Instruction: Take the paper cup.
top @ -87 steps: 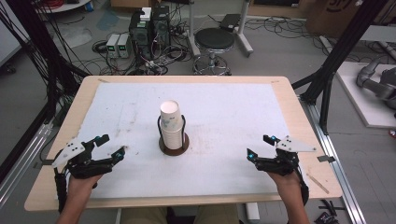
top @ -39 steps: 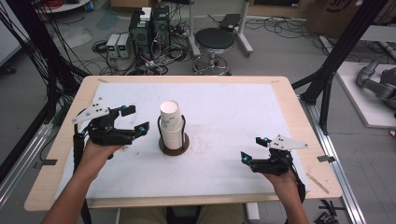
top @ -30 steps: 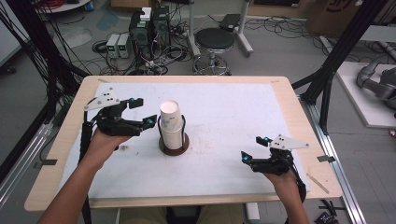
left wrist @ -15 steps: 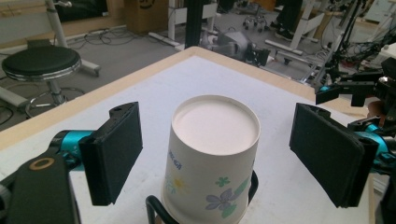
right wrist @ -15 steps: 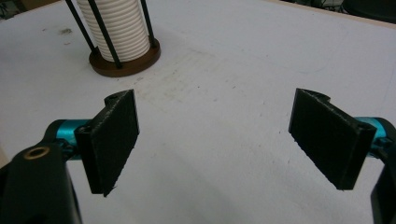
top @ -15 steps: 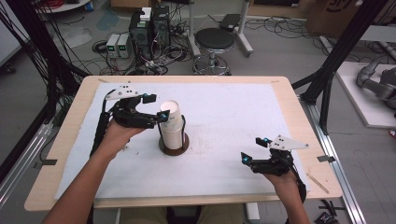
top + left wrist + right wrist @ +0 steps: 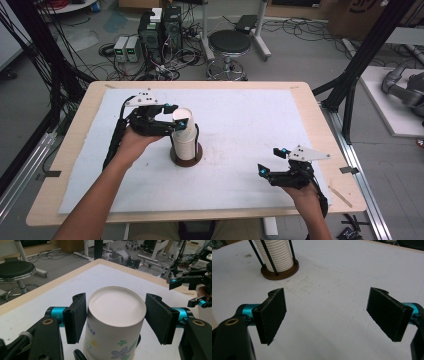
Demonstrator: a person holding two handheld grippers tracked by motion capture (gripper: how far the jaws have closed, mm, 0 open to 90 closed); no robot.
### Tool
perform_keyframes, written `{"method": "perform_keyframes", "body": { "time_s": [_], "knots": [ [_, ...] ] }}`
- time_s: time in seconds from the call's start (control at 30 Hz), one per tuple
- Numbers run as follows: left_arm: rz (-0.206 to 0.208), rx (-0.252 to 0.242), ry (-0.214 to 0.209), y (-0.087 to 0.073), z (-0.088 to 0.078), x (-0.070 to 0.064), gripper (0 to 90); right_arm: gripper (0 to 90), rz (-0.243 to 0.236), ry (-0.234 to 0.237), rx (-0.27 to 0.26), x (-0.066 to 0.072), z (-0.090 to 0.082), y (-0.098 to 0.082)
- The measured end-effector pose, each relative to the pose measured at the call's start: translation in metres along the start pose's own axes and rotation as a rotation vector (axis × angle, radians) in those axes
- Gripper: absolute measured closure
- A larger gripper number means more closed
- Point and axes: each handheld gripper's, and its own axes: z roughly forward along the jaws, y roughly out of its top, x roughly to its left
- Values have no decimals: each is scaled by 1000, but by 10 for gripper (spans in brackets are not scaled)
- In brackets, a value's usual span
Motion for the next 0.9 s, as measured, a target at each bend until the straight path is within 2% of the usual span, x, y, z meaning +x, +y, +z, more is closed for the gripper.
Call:
{"method": "perform_keyframes", "body": {
  "time_s": [0.27, 0.47, 0.63, 0.67, 0.73, 0.9],
  "knots": [
    [-8, -58, -18, 5, -6, 0, 363, 163, 2, -1, -2, 0, -1, 0],
    [-13, -103, -26, 19, -17, -3, 367, 163, 4, 3, -1, 1, 0, 0],
    [-38, -169, -31, 33, -32, -2, 370, 162, 7, 4, -2, 1, 0, 0],
    [-47, -200, -34, 38, -40, -3, 370, 163, 7, 3, -3, 1, 0, 0],
    [-50, -217, -35, 41, -43, -2, 370, 163, 9, 4, -5, 1, -1, 0],
    [-32, -264, -17, 55, -67, -3, 371, 163, 15, 2, -10, 0, -1, 0]
  ]
}}
